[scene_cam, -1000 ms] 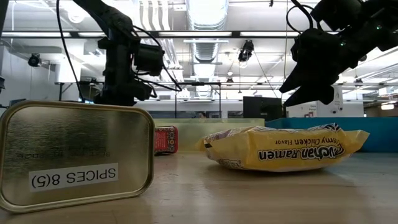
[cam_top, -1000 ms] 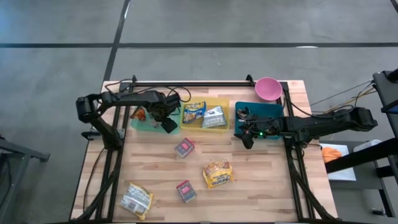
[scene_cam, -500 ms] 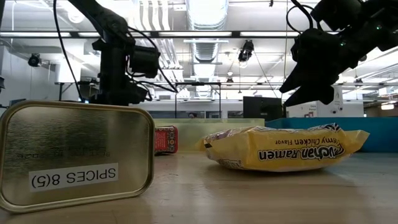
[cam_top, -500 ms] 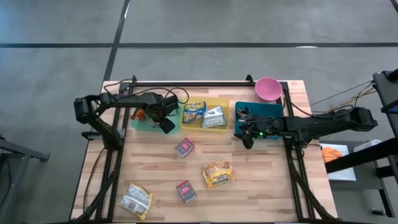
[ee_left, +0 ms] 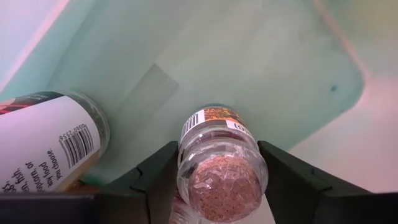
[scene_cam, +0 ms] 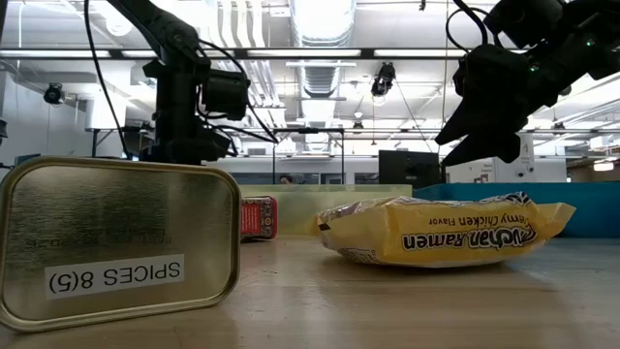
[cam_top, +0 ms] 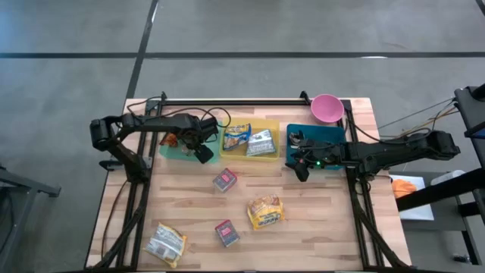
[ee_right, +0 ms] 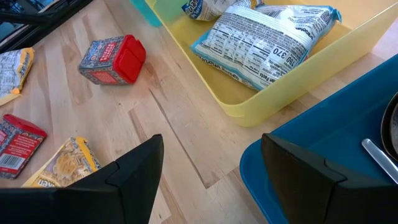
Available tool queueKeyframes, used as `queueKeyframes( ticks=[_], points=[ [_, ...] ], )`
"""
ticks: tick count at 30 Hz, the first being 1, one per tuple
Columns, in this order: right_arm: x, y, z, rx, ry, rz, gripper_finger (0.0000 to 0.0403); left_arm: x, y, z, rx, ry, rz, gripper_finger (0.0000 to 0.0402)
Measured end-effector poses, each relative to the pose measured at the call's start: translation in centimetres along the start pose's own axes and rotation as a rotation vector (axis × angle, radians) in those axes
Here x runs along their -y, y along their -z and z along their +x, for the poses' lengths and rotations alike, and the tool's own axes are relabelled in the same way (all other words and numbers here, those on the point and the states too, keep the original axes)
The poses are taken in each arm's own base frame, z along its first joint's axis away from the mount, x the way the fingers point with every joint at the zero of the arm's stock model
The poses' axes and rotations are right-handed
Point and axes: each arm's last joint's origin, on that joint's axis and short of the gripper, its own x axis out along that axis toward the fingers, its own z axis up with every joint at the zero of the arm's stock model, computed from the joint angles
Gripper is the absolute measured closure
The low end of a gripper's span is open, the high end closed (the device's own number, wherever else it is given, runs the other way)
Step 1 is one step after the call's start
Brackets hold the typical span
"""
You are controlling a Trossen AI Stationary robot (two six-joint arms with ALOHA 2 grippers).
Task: Pick & Place Food Item
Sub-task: Put the brown seasoning bottle into the green bin, then put the yellow noodle pack into the yellow bin
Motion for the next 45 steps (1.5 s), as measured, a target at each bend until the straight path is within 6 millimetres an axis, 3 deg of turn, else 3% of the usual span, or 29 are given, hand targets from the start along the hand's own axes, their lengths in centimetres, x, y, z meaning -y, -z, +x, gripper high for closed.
queueKeyframes(
  ticks=[14,21,34,45],
  points=[
    [0.0,0.0,0.0,0.000,0.000,0.000,0.0138,-0.1,0.3,0.0,-0.032,-0.005,-0.055,0.0064],
    [0.0,0.0,0.0,0.000,0.000,0.000,0.0138,0.0,0.2,-0.5,-0.057,0.008,-0.063,0.0020],
    [0.0,0.0,0.0,0.000,0.000,0.000,0.0138,0.3,-1.1,-3.7,-0.046,0.030,-0.061,0.0010],
    [0.0,0.0,0.0,0.000,0.000,0.000,0.0138,0.5,-0.4,-8.6,-0.073,0.009,-0.077,0.0010]
  ],
)
